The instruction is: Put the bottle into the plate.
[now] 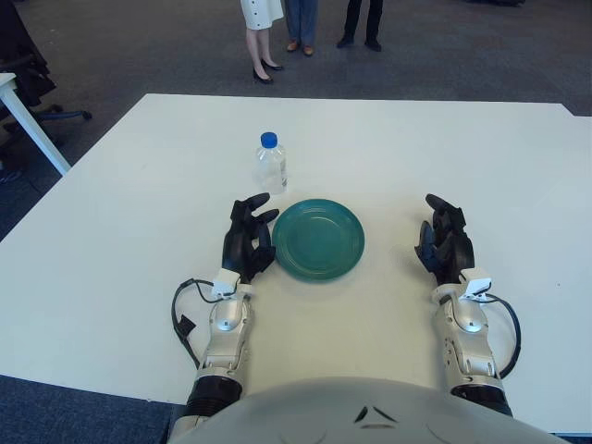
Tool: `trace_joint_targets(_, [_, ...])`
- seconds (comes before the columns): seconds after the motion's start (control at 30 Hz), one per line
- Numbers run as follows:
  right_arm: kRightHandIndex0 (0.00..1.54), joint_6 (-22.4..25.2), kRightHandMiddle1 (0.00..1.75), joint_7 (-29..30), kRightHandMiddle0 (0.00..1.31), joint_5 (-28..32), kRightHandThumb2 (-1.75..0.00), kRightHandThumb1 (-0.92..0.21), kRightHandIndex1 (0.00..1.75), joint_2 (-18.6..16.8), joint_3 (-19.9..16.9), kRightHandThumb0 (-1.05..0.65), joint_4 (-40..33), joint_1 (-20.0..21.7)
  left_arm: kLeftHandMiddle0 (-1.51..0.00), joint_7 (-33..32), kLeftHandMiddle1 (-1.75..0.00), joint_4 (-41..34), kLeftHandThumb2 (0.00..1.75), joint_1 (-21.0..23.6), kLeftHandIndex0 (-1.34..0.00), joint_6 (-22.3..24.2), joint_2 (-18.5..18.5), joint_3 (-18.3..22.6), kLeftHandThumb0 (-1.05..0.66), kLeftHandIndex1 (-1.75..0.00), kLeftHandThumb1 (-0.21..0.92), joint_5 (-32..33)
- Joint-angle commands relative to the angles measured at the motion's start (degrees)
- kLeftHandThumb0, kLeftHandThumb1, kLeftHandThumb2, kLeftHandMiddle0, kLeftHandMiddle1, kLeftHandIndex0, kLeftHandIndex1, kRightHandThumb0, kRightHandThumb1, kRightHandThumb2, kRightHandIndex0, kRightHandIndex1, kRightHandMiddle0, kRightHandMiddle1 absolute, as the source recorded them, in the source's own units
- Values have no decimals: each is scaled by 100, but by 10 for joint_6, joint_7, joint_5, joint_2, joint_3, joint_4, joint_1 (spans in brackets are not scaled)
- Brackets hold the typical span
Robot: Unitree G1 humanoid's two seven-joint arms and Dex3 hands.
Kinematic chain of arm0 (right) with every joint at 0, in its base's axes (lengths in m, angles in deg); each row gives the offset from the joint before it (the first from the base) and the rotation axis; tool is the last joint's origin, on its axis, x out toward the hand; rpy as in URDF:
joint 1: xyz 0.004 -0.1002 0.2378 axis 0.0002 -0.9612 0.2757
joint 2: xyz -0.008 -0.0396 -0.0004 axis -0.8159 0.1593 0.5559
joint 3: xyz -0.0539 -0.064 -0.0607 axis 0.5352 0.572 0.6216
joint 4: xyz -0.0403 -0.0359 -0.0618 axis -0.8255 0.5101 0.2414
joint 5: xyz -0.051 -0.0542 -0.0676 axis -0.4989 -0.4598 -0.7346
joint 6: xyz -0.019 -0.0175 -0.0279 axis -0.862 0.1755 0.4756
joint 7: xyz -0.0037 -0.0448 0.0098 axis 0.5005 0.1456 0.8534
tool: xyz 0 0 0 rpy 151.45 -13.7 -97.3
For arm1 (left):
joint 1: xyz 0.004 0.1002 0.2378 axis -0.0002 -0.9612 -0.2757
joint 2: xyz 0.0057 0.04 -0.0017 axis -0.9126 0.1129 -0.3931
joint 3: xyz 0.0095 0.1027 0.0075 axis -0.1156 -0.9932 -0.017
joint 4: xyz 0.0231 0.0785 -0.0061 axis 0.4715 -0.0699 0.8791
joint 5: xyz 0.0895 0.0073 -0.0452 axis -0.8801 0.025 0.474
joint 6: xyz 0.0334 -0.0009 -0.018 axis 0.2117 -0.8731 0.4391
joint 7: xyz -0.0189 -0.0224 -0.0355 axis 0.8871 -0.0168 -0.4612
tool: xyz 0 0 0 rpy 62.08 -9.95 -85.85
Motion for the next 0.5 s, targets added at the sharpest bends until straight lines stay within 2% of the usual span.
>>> trace_joint_targets(0.0, [44,25,86,0,0,-4,-62,-92,0,-6,4,-59,24,-17,-44,-15,-84,62,67,-54,-19,10,13,13,-72,-114,92,7])
trace_joint_targets(0.13, [44,24,87,1,0,-4,-62,-92,0,-7,4,-58,25,-17,-43,-43,-84,47,67,-59,-18,31,18,13,-73,-113,92,-11])
trace_joint_targets(0.33, [44,24,87,3,0,-5,-63,-92,0,-8,2,-57,25,-16,-40,-75,-82,40,66,-58,-14,34,21,8,-74,-109,92,-21])
trace_joint_targets(0.47, [46,26,87,8,0,-7,-63,-92,1,-9,2,-57,24,-16,-34,-98,-62,44,66,-56,-4,15,22,7,-76,-99,92,-29])
